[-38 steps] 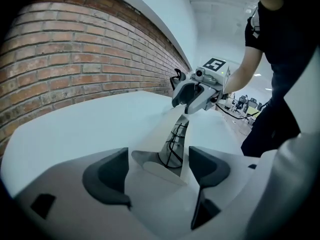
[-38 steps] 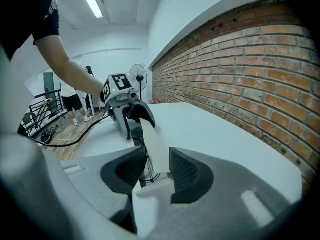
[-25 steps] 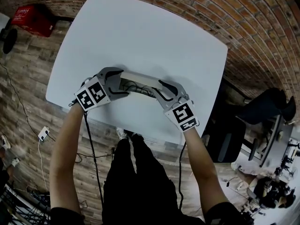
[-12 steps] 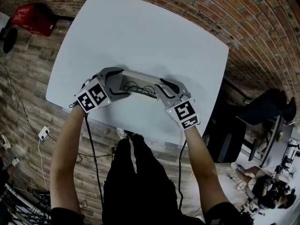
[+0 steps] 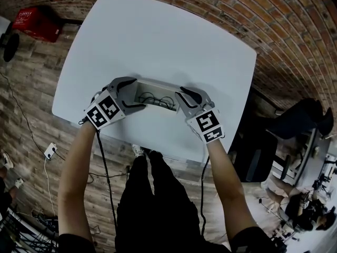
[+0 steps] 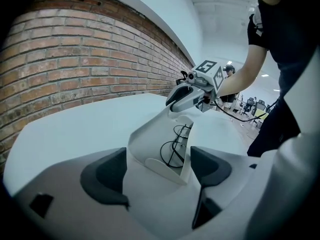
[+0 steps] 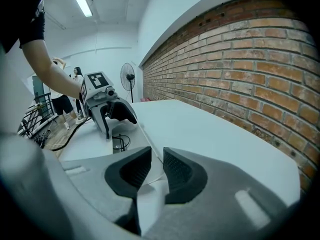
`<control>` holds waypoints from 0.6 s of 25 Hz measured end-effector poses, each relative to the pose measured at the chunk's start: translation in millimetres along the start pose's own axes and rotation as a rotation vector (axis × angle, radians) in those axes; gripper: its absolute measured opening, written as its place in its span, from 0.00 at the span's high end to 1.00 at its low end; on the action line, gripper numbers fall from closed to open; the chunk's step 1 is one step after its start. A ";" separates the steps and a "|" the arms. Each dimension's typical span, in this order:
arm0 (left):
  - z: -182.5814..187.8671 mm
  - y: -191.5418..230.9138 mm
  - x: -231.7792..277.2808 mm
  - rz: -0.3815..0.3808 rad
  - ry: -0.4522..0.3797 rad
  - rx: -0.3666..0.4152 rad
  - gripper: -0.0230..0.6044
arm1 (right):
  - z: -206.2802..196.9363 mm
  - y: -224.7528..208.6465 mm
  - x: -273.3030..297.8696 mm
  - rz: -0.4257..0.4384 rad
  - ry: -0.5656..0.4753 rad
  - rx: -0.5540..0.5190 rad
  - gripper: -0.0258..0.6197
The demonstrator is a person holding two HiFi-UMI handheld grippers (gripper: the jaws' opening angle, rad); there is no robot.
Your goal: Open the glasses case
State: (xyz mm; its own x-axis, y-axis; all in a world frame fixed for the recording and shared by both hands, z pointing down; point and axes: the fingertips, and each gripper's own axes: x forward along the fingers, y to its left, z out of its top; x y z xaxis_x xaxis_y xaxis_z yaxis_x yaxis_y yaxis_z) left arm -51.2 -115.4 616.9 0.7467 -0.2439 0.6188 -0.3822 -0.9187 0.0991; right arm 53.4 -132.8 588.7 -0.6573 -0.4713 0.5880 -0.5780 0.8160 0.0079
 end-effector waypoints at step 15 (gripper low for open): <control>-3.5 -2.6 -0.3 0.005 0.010 0.022 0.37 | -1.9 -13.4 9.4 -0.024 0.030 0.016 0.86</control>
State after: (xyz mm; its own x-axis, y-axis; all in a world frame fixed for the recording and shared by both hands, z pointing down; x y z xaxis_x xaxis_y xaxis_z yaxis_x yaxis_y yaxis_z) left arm -52.3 -111.8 619.2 0.7393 -0.2460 0.6268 -0.3740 -0.9241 0.0785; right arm 55.9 -147.5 595.7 -0.6284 -0.4803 0.6119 -0.6012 0.7991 0.0098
